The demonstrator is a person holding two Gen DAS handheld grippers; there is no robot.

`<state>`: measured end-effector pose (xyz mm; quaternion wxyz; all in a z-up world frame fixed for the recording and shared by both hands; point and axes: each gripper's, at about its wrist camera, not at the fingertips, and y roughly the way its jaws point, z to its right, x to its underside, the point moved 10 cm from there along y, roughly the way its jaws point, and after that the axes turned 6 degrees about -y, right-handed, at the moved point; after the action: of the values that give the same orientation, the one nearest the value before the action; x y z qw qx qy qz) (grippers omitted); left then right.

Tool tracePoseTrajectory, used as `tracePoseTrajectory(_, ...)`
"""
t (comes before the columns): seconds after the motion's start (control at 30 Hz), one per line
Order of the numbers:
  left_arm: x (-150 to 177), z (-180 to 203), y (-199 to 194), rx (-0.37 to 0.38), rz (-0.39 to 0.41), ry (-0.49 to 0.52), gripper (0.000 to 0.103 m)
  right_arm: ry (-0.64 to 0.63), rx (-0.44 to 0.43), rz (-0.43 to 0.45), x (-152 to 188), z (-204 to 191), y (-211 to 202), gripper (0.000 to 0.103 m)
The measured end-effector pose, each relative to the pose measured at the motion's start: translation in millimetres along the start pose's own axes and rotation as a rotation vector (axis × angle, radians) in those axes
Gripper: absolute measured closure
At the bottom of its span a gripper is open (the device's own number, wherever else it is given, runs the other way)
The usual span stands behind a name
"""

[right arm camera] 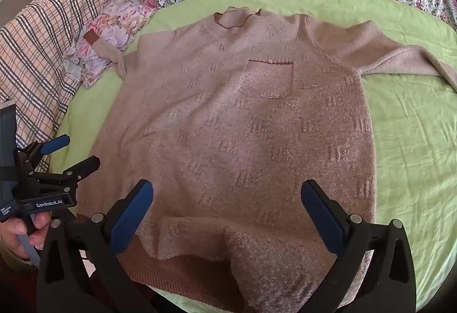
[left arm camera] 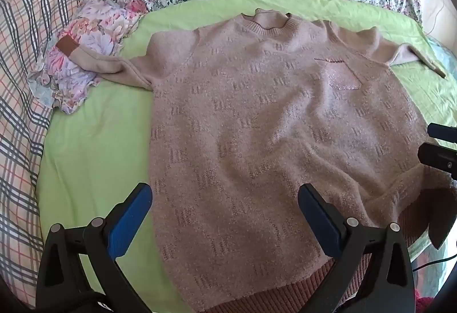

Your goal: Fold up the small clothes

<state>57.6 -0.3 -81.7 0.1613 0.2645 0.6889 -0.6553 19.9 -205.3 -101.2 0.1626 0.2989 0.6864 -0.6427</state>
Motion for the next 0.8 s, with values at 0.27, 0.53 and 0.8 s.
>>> tracePoseTrajectory(0.27, -1.6, 2.0, -0.5, -0.007, 0.0, 0.002, 0.001, -0.002, -0.001, 0.0, -2.5, -0.3, -0.3, 0.0)
tracePoseTrajectory(0.53, 0.4, -6.2, 1.2, 0.002, 0.003, 0.006, 0.001, -0.001, -0.002, 0.0, -2.6, -0.3, -1.3, 0.0)
tracePoseTrajectory(0.8, 0.1, 0.9, -1.1, 0.008, -0.003, 0.004, 0.001, 0.001, -0.006, 0.002, -3.6, -5.1, -4.4, 0.0)
